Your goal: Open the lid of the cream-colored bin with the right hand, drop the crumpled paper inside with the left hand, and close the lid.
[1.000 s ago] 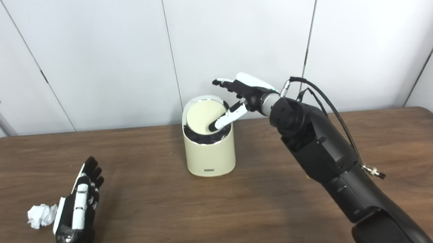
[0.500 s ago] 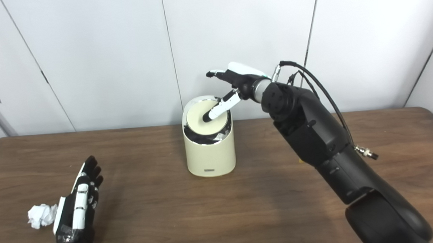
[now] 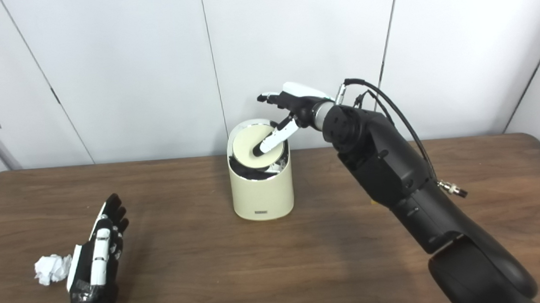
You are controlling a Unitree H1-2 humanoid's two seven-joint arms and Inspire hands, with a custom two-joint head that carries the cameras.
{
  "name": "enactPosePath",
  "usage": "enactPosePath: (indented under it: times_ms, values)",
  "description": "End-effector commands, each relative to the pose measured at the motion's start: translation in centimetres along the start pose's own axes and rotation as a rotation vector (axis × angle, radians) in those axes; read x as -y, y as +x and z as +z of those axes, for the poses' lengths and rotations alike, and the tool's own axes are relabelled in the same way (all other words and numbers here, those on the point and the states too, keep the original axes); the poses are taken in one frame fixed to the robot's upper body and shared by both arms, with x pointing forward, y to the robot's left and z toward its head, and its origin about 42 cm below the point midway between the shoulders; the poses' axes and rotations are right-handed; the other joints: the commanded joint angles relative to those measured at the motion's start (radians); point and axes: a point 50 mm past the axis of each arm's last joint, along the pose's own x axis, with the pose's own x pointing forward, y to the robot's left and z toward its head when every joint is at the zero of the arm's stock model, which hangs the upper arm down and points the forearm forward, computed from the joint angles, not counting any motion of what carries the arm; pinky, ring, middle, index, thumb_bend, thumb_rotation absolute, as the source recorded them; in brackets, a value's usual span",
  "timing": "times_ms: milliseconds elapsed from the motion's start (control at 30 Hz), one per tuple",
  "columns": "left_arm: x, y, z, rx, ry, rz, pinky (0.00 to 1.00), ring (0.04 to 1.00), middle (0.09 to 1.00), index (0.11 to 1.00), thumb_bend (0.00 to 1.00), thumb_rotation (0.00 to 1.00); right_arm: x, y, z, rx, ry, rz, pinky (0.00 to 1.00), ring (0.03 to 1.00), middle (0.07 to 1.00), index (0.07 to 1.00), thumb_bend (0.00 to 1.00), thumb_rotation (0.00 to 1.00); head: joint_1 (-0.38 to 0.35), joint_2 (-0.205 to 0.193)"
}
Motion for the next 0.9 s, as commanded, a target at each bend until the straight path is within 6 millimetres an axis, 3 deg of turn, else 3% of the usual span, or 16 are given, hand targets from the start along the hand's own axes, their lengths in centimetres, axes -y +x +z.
enactPosePath:
  times_ms: [0, 133, 867]
  values:
    - [1.0, -2.3, -3.2, -0.111, -0.050, 0.014, 1.00, 1.000, 1.000, 0.995, 0.30, 0.89, 3.5, -0.2, 2.7, 0.063, -0.051, -0.089, 0.87, 0.941, 0.960, 0.936, 0.89, 0.41, -0.002, 0.001]
    - [1.0, -2.3, -3.2, -0.112, -0.048, 0.016, 1.00, 1.000, 1.000, 0.995, 0.29, 0.89, 3.1, -0.2, 2.7, 0.061, -0.062, -0.081, 0.92, 0.950, 0.966, 0.938, 0.88, 0.41, -0.002, 0.002]
    - [1.2, -2.2, -3.2, -0.108, -0.041, 0.022, 1.00, 1.000, 1.000, 0.989, 0.30, 0.90, 1.7, 0.5, 2.2, 0.043, -0.072, -0.062, 0.99, 0.943, 0.949, 0.938, 0.90, 0.42, -0.009, 0.006]
